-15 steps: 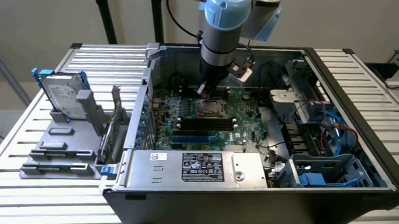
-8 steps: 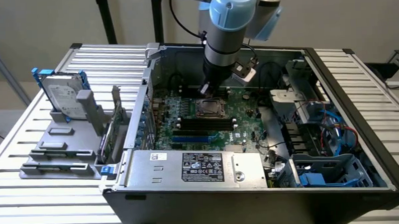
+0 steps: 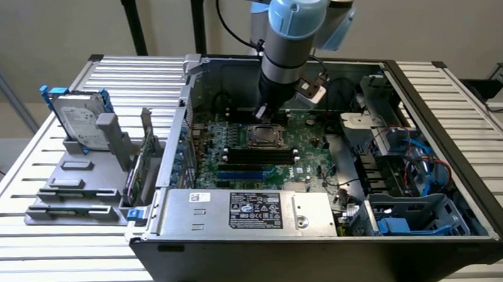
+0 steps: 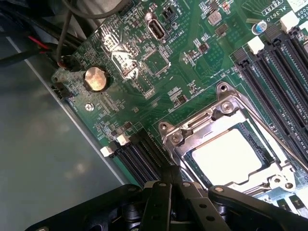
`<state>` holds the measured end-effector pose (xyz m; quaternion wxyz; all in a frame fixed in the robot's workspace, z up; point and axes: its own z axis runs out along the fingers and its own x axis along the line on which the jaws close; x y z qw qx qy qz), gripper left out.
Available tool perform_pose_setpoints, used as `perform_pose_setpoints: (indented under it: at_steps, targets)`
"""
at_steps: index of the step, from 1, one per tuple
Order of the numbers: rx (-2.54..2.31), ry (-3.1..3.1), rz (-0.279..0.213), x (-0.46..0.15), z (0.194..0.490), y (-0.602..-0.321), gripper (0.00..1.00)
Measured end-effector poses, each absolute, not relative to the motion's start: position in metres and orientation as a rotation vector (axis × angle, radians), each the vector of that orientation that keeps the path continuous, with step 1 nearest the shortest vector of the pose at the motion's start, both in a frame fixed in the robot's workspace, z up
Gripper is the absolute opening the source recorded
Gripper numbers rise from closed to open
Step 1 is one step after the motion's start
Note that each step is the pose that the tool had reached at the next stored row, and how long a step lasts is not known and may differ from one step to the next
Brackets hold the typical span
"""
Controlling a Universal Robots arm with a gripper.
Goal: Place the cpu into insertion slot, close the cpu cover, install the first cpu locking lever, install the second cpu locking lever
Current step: 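Install the first cpu locking lever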
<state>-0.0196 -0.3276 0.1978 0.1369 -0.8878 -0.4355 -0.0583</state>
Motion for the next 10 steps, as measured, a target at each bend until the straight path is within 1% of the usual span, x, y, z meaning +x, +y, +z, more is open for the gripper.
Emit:
perform_pose_setpoints:
  at_steps: [10]
  targets:
    - [-2.564, -1.270, -0.167, -0.0228, 0.1986, -0.3302, 0.11]
